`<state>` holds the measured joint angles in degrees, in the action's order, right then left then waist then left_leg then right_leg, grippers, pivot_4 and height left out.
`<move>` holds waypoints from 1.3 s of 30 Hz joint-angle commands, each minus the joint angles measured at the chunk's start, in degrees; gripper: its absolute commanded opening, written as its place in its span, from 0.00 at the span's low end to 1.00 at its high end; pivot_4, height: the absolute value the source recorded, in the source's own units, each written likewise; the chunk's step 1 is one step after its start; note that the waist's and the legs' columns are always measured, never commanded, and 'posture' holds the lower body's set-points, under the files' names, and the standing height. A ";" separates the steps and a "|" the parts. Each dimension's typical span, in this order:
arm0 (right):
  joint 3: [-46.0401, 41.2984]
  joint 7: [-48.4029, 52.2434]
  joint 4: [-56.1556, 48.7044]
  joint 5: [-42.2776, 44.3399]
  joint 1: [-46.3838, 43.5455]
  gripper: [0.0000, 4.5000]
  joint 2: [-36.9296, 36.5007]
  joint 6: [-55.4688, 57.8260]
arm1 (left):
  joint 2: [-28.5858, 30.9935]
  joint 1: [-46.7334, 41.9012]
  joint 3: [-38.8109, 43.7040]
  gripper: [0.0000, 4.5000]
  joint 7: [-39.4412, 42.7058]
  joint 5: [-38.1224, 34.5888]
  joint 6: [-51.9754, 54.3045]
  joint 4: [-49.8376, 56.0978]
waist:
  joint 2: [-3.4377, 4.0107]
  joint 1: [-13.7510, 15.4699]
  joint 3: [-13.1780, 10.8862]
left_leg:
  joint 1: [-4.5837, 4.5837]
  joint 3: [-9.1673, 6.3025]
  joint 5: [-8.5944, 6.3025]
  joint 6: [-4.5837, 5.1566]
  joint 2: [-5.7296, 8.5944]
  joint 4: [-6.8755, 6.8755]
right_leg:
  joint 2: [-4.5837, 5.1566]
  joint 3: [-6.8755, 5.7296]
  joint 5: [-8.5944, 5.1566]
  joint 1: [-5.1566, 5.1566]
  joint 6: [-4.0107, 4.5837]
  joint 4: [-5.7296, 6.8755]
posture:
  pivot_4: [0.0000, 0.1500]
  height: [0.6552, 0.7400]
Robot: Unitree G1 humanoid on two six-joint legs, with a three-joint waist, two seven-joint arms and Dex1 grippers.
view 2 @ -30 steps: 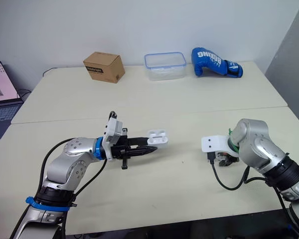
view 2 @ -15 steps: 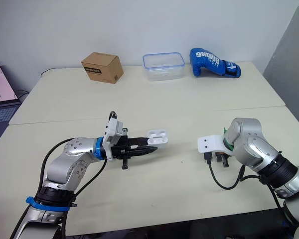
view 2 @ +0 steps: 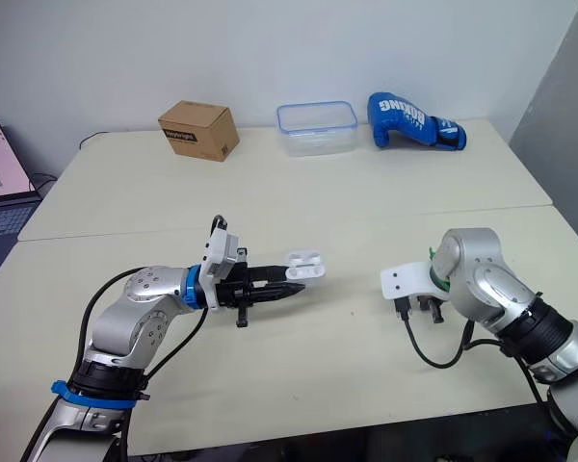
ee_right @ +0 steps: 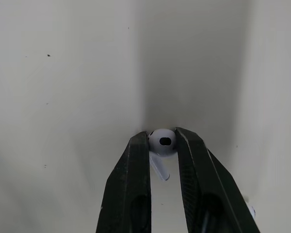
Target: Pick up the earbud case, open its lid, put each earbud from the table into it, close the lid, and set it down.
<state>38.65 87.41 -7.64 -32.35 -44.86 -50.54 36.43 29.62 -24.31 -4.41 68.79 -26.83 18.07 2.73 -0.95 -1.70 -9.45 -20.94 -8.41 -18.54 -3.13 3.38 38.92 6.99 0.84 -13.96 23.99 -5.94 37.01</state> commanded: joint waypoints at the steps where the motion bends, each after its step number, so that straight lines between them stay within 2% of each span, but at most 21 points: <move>1: 0.72 1.08 -0.05 -2.13 0.50 0.09 -0.21 -0.53 | -0.17 0.01 0.27 0.17 -0.27 -0.28 -1.25 1.77 | 0.00 0.00 0.00 | 0.00 0.00 0.00 0.00 0.00 0.00 | 0.00 0.00 0.00 0.00 0.00 0.00 | 1.00 0.89; 9: 0.23 1.74 -0.39 -1.88 1.22 0.09 0.07 -0.58 | 0.16 0.32 0.19 0.17 -0.40 -0.38 -1.08 2.22 | 0.00 0.01 0.00 | 0.00 -0.01 0.00 0.00 0.00 0.00 | 0.00 0.00 0.00 0.00 0.00 -0.01 | 1.00 0.89; 15: -0.56 1.65 -0.23 -1.98 1.65 0.53 0.59 0.25 | 0.27 0.25 0.16 0.17 -0.23 -0.40 -1.00 2.11 | 0.00 0.02 0.00 | -0.01 -0.03 0.00 0.00 0.00 -0.03 | 0.00 -0.02 0.00 0.01 0.00 -0.02 | 1.00 0.89; 36: 0.60 4.47 -0.66 -4.97 1.06 0.53 1.52 -0.53 | 0.05 0.33 0.04 0.17 -0.69 -0.19 -1.27 2.04 | -0.04 0.05 0.03 | -0.01 -0.03 0.00 0.00 0.00 -0.02 | 0.00 -0.03 0.00 0.00 0.00 -0.02 | 1.00 0.89; 39: 0.73 4.64 -0.54 -5.38 1.03 0.33 1.50 -0.94 | -0.01 0.26 0.03 0.17 -0.76 -0.11 -1.31 1.94 | -0.10 0.03 0.06 | 0.00 -0.03 0.00 0.00 -0.01 -0.02 | 0.00 -0.02 0.00 0.00 0.00 -0.01 | 1.00 0.89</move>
<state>38.39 88.79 -8.35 -37.10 -44.07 -49.21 35.81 29.67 -23.96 -4.62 68.14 -26.72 18.05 2.73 -1.04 -1.67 -9.39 -20.95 -8.43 -18.55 -3.13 3.37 38.91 6.98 0.82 -13.96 23.98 -5.94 37.00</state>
